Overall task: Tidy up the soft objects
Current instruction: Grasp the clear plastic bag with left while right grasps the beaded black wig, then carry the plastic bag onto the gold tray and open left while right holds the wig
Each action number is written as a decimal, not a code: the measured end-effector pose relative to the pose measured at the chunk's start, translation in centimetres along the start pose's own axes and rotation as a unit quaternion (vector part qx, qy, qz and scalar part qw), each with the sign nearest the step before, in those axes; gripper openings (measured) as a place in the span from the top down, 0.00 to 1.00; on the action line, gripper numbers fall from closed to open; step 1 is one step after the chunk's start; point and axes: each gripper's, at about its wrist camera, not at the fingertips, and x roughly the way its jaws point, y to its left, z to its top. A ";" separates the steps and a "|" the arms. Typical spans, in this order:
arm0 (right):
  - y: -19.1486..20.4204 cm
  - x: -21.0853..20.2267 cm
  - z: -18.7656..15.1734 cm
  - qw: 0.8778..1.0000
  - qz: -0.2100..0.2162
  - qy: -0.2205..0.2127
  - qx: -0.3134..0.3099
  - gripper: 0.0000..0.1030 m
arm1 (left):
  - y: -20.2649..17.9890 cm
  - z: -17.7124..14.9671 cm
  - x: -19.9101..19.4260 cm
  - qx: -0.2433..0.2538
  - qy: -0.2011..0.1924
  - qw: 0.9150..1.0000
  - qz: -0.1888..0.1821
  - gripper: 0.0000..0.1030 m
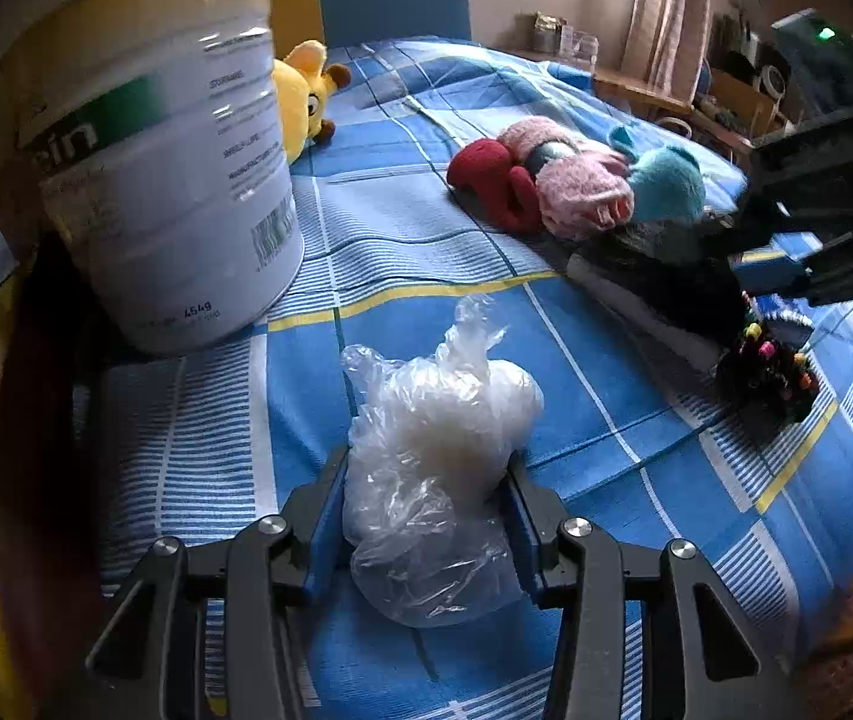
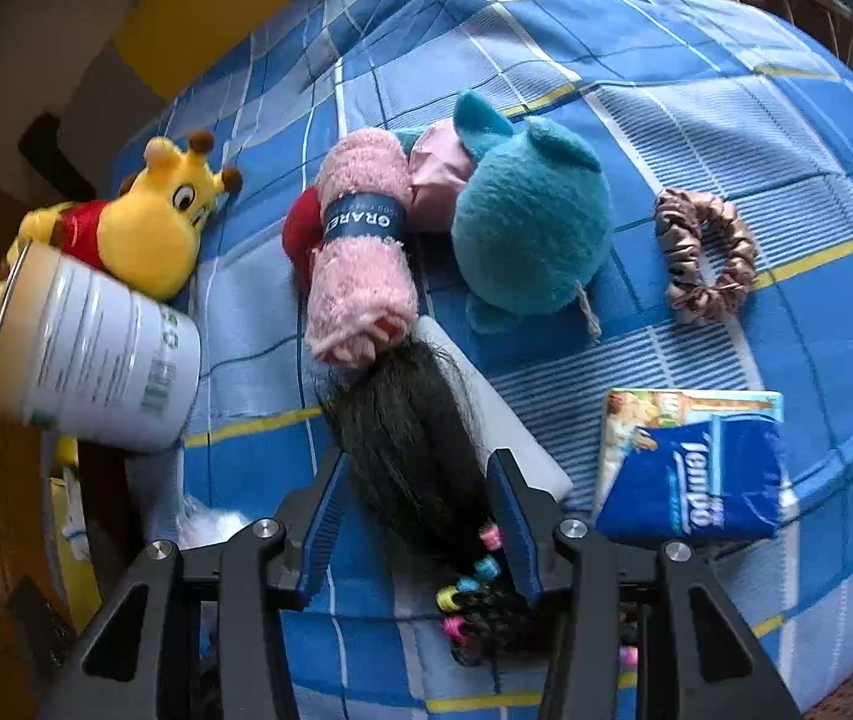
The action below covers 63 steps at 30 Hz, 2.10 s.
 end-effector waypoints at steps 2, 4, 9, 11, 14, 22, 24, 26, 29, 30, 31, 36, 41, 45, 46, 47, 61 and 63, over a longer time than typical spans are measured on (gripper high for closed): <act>0.5 -0.8 -0.6 0.999 -0.019 0.005 -0.030 0.54 | 0.1 -0.1 0.0 -0.007 -0.008 1.000 0.000 0.52; 0.4 -1.1 -0.9 0.998 -0.035 0.012 -0.050 0.53 | 0.0 -0.4 -0.1 -0.005 -0.016 1.000 0.004 0.52; 1.1 -0.4 -2.2 0.991 -0.075 0.049 -0.098 0.46 | 0.1 -0.5 -0.3 -0.008 -0.023 1.000 0.001 0.52; 1.6 0.1 -2.5 0.987 -0.104 0.051 -0.115 0.46 | 0.1 -0.7 -0.3 -0.002 -0.027 1.000 0.001 0.52; 2.4 1.4 -2.8 0.978 -0.138 0.063 -0.140 0.46 | 0.3 -0.7 -0.4 -0.004 -0.029 1.000 -0.005 0.52; 4.2 3.8 -3.7 0.971 -0.153 0.077 -0.165 0.66 | 0.5 -0.8 -0.5 -0.004 -0.035 0.999 -0.010 0.52; 4.8 4.4 -4.5 0.972 -0.133 0.084 -0.173 0.65 | 0.4 -0.9 -0.5 -0.001 -0.036 0.999 -0.008 0.52; 5.1 4.5 -4.8 0.971 -0.140 0.076 -0.176 0.65 | 0.3 -1.0 -0.6 0.001 -0.037 0.999 -0.005 0.53; 4.6 4.5 -4.6 0.976 -0.125 0.075 -0.161 0.64 | 0.1 -1.0 -0.6 0.004 -0.038 0.999 -0.003 0.54; 4.5 4.6 -4.6 0.977 -0.122 0.076 -0.160 0.64 | 0.1 -1.0 -0.6 0.005 -0.039 0.999 -0.001 0.54; 4.6 4.7 -4.6 0.976 -0.123 0.076 -0.161 0.63 | 0.0 -1.0 -0.5 0.006 -0.039 0.999 0.000 0.54; 3.6 4.3 -4.6 0.979 -0.118 0.066 -0.155 0.63 | -0.2 -0.9 -0.5 0.014 -0.038 0.999 0.008 0.54; 3.2 4.2 -4.3 0.980 -0.115 0.059 -0.153 0.64 | -0.1 -0.5 -0.7 0.011 -0.023 1.000 0.004 0.58; 3.6 4.6 -4.3 0.980 -0.115 0.054 -0.152 0.64 | 0.7 -0.6 -2.6 -0.005 -0.022 1.000 -0.015 0.60; 3.6 4.6 -4.5 0.980 -0.115 0.054 -0.152 0.64 | 1.0 -0.6 -3.8 -0.008 -0.030 0.999 -0.024 0.60; 3.5 4.6 -4.4 0.980 -0.115 0.053 -0.153 0.64 | 1.3 -0.6 -4.8 -0.010 -0.039 0.999 -0.030 0.60; 3.6 3.7 -5.4 0.979 -0.119 0.051 -0.156 0.64 | 22.0 -2.2 -16.0 -0.226 -0.080 0.968 0.079 0.58; 3.7 3.8 -5.5 0.978 -0.122 0.050 -0.159 0.64 | 26.3 -3.3 -15.5 -0.272 -0.056 0.956 0.092 0.58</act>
